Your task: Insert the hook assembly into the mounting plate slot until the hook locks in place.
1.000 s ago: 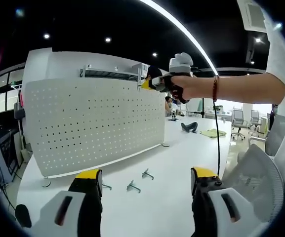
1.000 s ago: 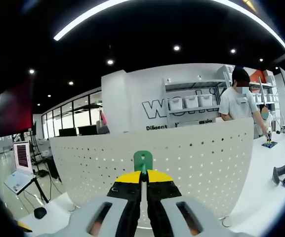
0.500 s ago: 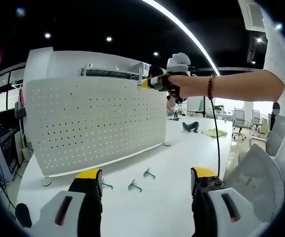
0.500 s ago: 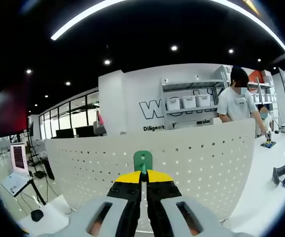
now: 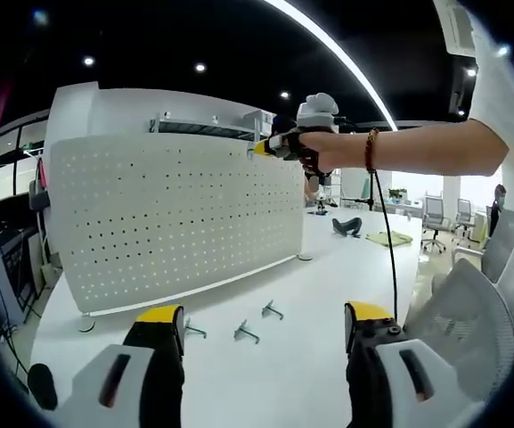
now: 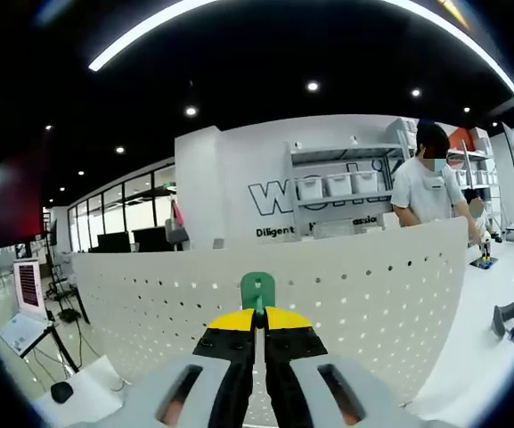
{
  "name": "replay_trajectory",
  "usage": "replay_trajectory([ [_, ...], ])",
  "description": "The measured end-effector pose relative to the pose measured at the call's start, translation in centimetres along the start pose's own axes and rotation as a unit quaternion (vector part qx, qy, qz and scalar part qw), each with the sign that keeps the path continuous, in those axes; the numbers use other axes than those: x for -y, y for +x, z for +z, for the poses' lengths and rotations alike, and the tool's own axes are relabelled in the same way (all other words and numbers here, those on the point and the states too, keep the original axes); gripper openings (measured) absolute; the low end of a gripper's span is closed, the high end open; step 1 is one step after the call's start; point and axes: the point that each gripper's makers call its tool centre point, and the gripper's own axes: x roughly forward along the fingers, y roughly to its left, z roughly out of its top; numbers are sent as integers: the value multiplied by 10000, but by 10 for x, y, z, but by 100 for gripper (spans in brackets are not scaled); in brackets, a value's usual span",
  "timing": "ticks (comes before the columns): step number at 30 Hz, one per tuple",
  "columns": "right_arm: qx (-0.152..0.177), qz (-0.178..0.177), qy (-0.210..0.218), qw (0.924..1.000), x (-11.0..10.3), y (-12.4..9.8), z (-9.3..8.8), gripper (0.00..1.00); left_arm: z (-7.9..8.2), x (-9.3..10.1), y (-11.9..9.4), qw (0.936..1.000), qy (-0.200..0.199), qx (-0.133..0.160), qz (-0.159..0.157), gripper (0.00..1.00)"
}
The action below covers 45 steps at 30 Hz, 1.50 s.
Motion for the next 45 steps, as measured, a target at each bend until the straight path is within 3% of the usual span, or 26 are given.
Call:
replay_trajectory([
  [29,-94,-115,18,9999,7,28,-8,1,-5,-11,1,9999,-76,-74,95,75],
  [31,-73,-109,-138,9998,7,29,-6,1,-4,-11,1,9999,-115,-23,99,75],
  [45,-197,-148,-194,9995,5,38,-15,1,-6,-16,0,9998,-148,-44,155,75],
])
